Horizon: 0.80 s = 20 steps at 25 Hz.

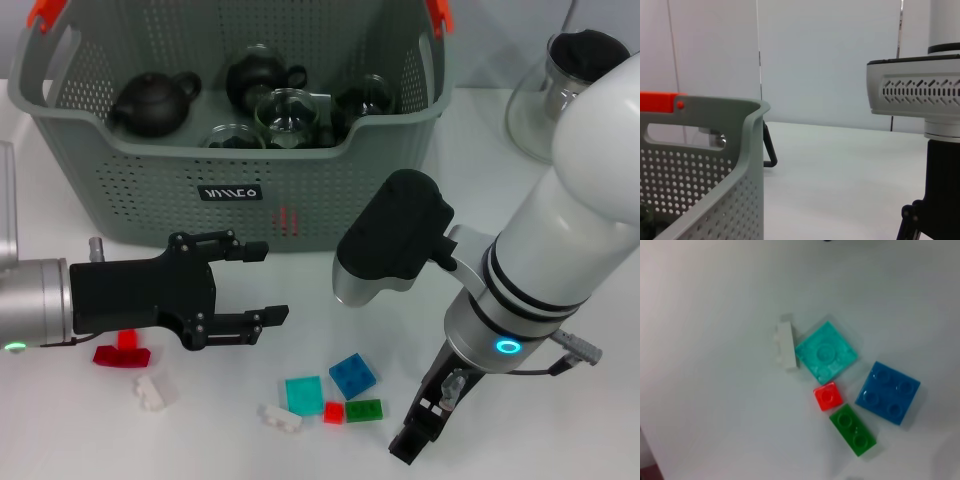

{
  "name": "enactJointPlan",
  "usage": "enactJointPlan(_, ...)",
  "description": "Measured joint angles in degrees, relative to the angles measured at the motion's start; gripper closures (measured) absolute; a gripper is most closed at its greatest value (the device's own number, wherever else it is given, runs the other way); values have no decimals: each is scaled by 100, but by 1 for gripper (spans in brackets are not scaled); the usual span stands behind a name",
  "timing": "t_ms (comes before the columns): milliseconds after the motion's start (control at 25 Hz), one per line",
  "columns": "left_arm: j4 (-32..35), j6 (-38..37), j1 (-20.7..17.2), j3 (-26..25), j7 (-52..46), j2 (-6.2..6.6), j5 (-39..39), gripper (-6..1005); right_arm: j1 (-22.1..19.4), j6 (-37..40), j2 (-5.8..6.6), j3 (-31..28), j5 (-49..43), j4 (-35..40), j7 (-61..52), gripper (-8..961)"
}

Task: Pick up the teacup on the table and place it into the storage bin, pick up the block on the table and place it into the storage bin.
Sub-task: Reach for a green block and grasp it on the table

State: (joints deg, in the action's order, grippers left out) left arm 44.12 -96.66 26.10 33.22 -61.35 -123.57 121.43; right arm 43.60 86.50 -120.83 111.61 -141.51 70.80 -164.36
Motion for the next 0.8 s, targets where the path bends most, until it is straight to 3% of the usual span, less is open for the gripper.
enactJointPlan(520,-62,43,8,0,35,0,5,247,2,-151,-2,232,1,-48,-3,31)
enactJointPlan(800,-62,42,9,0,36,0,5,246,0,-206,-2,286,-4,-62,-6,187)
